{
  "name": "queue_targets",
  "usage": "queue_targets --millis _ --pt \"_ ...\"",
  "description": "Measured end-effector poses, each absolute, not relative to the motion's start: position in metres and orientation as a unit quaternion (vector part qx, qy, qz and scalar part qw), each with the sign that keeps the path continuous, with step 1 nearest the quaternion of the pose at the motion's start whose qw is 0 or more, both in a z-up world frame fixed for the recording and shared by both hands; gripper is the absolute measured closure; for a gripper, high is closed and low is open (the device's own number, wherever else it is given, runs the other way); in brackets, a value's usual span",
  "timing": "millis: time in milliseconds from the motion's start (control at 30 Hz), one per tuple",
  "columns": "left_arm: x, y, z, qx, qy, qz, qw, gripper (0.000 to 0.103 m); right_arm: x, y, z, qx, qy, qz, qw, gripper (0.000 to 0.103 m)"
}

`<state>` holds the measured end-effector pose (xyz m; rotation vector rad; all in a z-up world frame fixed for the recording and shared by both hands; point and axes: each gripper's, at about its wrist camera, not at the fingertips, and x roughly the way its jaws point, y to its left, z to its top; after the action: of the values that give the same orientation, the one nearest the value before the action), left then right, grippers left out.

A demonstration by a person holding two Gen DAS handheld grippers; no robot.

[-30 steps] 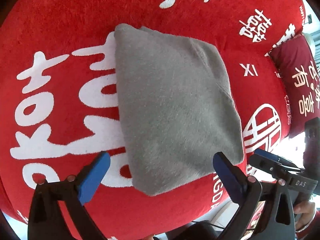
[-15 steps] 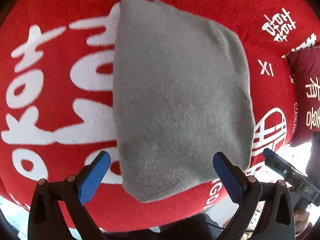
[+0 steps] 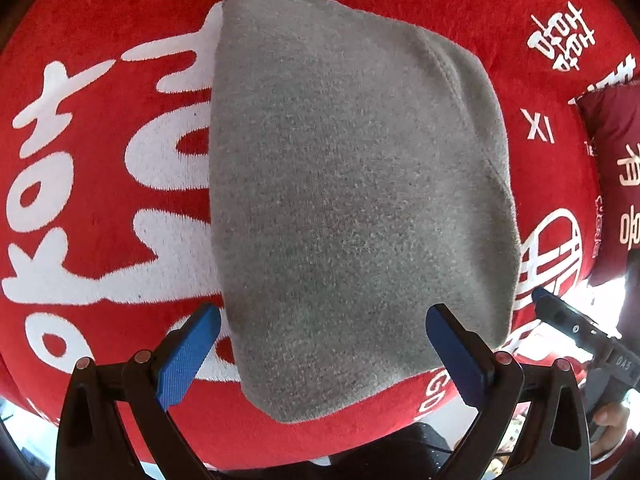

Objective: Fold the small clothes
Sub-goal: 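Move both open grippers to the edge of the folded grey sweater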

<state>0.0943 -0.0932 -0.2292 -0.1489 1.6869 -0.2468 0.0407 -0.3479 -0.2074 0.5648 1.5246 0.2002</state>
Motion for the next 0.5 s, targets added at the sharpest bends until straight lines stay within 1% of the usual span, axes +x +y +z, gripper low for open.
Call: queue_targets --millis 167,333,500 --pt "0.096 -0.095 -0.227 -0.040 0.735 -0.099 0.669 0.000 0.052 -0.348 -0.209 0.247 0.680 0.095 0.684 0.019" --pt "0.099 -0.085 -0.228 -0.058 0.738 -0.111 0.663 0.000 0.070 -0.346 -0.208 0.246 0.672 0.113 0.690 0.019" --pt "0.103 -0.071 -0.220 -0.081 0.723 -0.114 0.676 0.000 0.090 -0.338 -0.209 0.233 0.672 0.141 0.688 0.019"
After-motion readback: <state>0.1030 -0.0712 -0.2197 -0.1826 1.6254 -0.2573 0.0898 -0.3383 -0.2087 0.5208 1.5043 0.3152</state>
